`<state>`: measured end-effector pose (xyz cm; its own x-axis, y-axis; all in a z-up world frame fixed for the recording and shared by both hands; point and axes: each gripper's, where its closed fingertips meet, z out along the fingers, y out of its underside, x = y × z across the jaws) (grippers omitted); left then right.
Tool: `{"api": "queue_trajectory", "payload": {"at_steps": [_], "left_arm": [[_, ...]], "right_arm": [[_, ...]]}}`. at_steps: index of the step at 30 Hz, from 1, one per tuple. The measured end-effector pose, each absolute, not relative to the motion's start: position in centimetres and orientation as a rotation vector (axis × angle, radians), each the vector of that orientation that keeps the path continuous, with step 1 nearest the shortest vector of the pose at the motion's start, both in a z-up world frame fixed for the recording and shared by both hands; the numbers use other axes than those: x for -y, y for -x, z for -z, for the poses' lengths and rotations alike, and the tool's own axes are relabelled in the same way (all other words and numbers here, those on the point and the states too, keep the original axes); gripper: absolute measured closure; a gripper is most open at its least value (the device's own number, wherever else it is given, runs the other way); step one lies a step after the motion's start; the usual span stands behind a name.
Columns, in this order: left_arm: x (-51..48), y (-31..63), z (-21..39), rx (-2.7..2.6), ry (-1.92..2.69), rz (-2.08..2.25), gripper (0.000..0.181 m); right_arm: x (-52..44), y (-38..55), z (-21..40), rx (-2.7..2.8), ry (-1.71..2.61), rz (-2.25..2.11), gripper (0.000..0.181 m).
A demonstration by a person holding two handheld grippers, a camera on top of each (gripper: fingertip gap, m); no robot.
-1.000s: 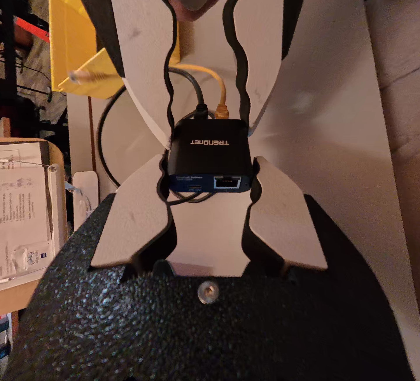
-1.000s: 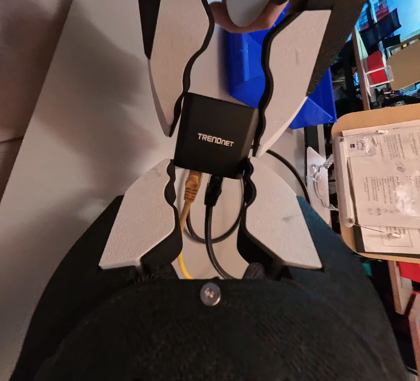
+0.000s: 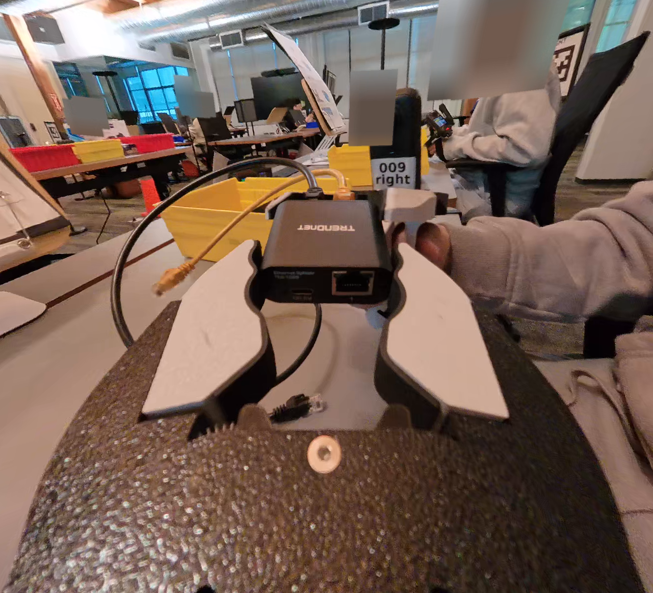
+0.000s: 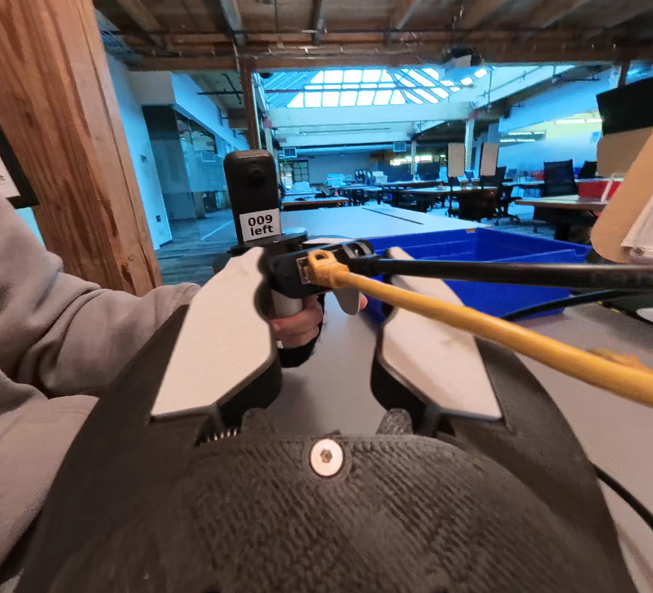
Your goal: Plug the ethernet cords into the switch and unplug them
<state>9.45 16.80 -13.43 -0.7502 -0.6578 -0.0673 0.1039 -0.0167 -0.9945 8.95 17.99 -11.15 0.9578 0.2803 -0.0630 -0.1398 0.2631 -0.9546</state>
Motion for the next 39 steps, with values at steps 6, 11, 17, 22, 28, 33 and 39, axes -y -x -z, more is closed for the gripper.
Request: {"api": "queue_trajectory", "payload": {"at_steps": [6, 11, 17, 22, 28, 33, 39], "left_arm": [[-16.1, -9.3, 14.7, -1.832, 0.547, 1.694, 0.112], [-16.5, -8.7, 13.7, -1.758, 0.498, 1.694, 0.120], [-16.5, -9.2, 14.6, -1.784, 0.534, 1.610, 0.120], [-15.8, -9.4, 14.9, -1.773, 0.563, 1.636, 0.120], [-15.6, -9.5, 15.0, -1.757, 0.565, 1.626, 0.120], [-15.5, -9.7, 15.7, -1.754, 0.605, 1.643, 0.120], [-15.4, -9.9, 15.8, -1.754, 0.626, 1.642, 0.120]], "right_arm": [[-17.1, -8.5, 11.8, 0.254, 1.323, -0.287, 0.127], [-16.3, -8.8, 11.2, 0.299, 1.348, -0.236, 0.128], [-16.4, -9.0, 11.7, 0.308, 1.376, -0.207, 0.128], [-16.4, -8.7, 11.8, 0.313, 1.361, -0.235, 0.128], [-16.1, -8.7, 11.9, 0.336, 1.375, -0.224, 0.128], [-16.2, -8.9, 12.4, 0.331, 1.394, -0.232, 0.128], [-16.1, -9.1, 12.5, 0.331, 1.397, -0.239, 0.128]]}}
